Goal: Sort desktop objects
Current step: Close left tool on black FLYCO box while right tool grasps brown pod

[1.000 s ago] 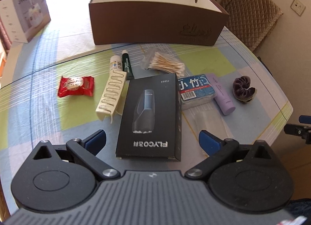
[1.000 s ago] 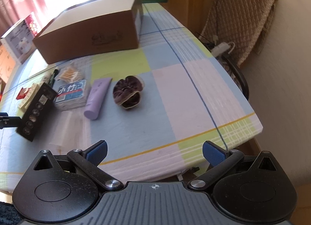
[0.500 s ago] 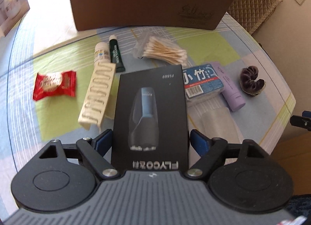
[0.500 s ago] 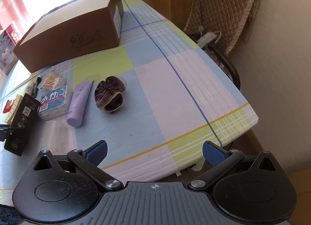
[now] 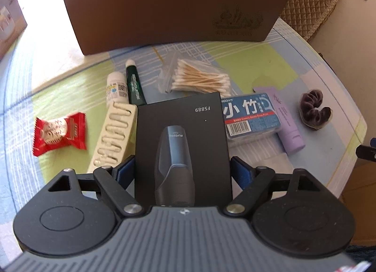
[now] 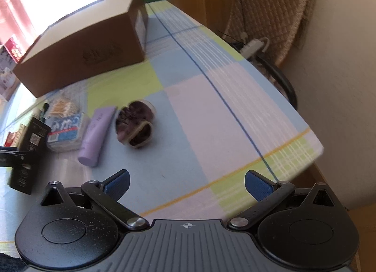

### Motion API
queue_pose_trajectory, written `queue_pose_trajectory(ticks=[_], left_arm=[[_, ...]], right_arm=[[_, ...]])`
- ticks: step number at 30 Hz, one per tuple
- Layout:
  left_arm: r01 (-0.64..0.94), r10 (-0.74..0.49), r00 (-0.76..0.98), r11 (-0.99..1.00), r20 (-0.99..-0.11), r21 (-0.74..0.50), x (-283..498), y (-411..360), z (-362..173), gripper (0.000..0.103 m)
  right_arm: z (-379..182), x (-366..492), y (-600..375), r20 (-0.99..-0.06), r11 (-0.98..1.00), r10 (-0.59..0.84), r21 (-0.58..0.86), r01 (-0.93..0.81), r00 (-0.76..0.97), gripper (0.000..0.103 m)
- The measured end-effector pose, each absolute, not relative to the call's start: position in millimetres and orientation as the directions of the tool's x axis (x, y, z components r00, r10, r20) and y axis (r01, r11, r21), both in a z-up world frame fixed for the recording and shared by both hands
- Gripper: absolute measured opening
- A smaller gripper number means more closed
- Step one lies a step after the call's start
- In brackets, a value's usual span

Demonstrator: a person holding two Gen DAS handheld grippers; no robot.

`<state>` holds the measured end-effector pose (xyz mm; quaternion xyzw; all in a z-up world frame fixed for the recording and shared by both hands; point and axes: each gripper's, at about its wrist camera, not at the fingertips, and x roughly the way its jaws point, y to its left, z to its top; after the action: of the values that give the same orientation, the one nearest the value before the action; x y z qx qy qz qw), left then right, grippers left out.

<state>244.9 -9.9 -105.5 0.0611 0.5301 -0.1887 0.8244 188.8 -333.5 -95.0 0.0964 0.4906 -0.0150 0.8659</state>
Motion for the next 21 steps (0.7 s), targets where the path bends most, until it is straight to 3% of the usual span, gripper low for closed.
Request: queue_pose_trajectory(ticks=[4,5,7,12,21], left_arm=[[0.38,-0.221,0.398,0.923,-0.89,-0.06,242,-12,-100,0.079],[0.378,-0.223,0.405,0.924,-0.887,-0.06,242,-11,-98,0.079],[0.375,-0.225,0.42,0.925,-0.879,-0.058,242,-11,-93,0.079],[0.361,-0.219,0.465,0.932,-0.858,-0.042,245,-8,-76,0.079],[0.322,-0.191,0.51,0.946,-0.838,-0.019,254,-1,-58,0.079]], right_arm=[[-98,200,-318,-0.82,0.984,0.115,0.171,0.049,0.56,0.098],[-99,203,-313,-0.813,0.985,0.126,0.17,0.026,0.569,0.088],[-102,212,-304,-0.802,0.985,0.146,0.172,-0.011,0.579,0.078],[-111,229,-285,-0.79,0.987,0.163,0.136,-0.09,0.591,0.076],[-139,257,-260,-0.831,0.984,0.125,0.034,-0.176,0.543,0.056]])
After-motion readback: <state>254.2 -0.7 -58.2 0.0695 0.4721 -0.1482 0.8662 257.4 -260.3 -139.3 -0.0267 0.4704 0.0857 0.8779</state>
